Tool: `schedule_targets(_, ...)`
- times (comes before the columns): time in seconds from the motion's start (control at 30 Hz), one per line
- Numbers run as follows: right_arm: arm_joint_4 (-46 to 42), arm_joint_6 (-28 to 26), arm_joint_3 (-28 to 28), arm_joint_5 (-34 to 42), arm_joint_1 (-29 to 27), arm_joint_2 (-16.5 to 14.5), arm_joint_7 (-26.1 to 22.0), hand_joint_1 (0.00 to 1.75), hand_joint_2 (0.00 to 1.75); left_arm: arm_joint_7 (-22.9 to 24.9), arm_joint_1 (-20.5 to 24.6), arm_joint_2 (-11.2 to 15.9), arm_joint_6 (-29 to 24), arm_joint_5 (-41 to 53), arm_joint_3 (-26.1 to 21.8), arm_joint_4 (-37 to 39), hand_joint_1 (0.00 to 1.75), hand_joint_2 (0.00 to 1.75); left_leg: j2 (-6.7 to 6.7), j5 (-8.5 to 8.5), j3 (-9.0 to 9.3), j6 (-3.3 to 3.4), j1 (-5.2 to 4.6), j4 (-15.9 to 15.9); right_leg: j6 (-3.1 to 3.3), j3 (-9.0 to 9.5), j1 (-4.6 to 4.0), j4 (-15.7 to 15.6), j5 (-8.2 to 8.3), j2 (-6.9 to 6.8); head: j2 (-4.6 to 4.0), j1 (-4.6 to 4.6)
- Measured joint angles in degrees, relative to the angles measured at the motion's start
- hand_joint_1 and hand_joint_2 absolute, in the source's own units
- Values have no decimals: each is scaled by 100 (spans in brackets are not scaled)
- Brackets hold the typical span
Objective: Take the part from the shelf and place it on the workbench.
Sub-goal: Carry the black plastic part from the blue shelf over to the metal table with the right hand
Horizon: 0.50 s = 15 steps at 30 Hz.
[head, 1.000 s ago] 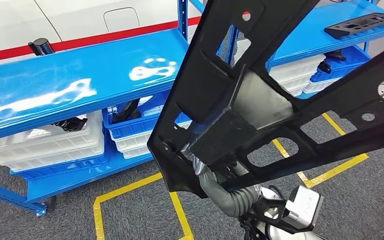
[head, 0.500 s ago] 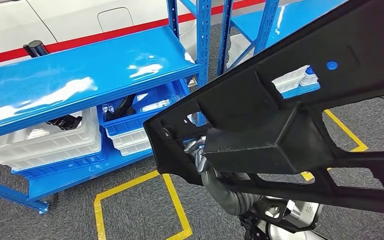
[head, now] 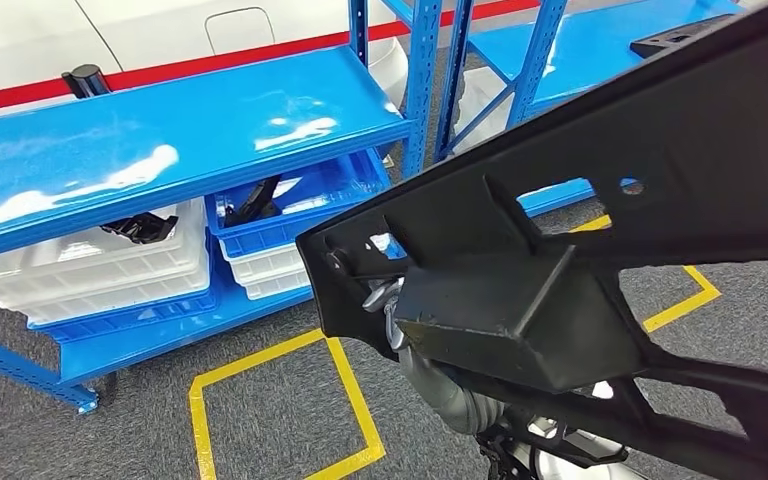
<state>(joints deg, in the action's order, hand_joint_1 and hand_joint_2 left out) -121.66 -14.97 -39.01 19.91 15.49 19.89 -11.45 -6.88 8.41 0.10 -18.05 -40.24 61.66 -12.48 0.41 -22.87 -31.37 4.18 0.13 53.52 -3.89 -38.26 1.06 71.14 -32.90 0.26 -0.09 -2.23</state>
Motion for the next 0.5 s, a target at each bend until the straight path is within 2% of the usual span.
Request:
schedule_targets(0.03, 0, 0, 0, 0, -1, 0, 1, 175, 175, 0, -1, -1, 0, -1, 0, 0, 0, 175, 0, 24, -27, -12, 0, 6, 10, 216, 0, -307, 140, -1, 0, 0)
schedule_targets(0.1, 0, 0, 2, 0, 9, 0, 1, 175, 175, 0, 0, -2, 0, -4, 0, 0, 0, 175, -2, 58, -65, -47, -13, 30, 48, 779, -9, -1206, 443, -10, 0, 0)
schedule_targets(0.13, -1, 0, 3, 0, 14, 0, -1, 175, 175, 0, 2, -2, 0, -6, 0, 0, 0, 175, -1, 77, -85, -76, -24, 45, 81, 961, -21, -1530, 535, -13, 0, 2)
schedule_targets(0.17, -1, 0, 4, 0, 17, 0, -3, 175, 175, 0, 5, -2, 0, -8, 0, 0, 0, 175, 1, 98, -104, -108, -34, 57, 114, 1041, -33, -1694, 573, -12, 0, 4)
schedule_targets(0.27, -2, -1, 6, 0, 19, 2, -5, 175, 175, 0, 7, 0, 2, -14, 0, 0, 0, 175, 3, 141, -163, -215, -22, 82, 233, 971, -44, -1720, 652, -12, 0, 7)
schedule_targets(0.3, -3, -1, 7, 0, 23, 2, -5, 175, 175, -1, 6, 1, 4, -15, 0, 0, 0, 175, -1, 51, -214, -251, -11, 173, 279, 934, -35, -1727, 695, -17, 0, 10)
schedule_targets(0.33, -4, -2, 8, 0, 27, 1, -5, 175, 175, -2, 4, 1, 6, -17, 0, 0, 0, 175, -6, -135, -311, -287, 1, 395, 318, 884, -24, -1736, 745, -24, 0, 14)
schedule_targets(0.37, -5, -2, 9, 0, 30, -1, -5, 175, 175, -3, 4, 0, 6, -17, 0, 0, 0, 175, -10, -392, -445, -322, 18, 741, 342, 828, -19, -1738, 791, -29, 0, 17)
schedule_targets(0.43, -7, -2, 9, 0, 26, -2, -5, 175, 175, -4, 2, -1, 7, -17, 0, 0, 0, 175, -11, -880, -714, -382, 35, 1566, 362, 698, -24, -1735, 883, -28, 0, 22)
schedule_targets(0.47, -7, -2, 9, 0, 24, -2, -5, 175, 175, -4, 1, 0, 7, -17, 0, 0, 0, 175, -11, -988, -747, -396, 39, 1795, 359, 636, -27, -1733, 929, -27, 0, 22)
schedule_targets(0.5, -7, -2, 9, 0, 23, -2, -4, 175, 175, -4, 0, 1, 7, -17, 0, 0, 0, 175, -11, -991, -658, -399, 39, 1788, 353, 577, -28, -1732, 976, -24, 0, 22)
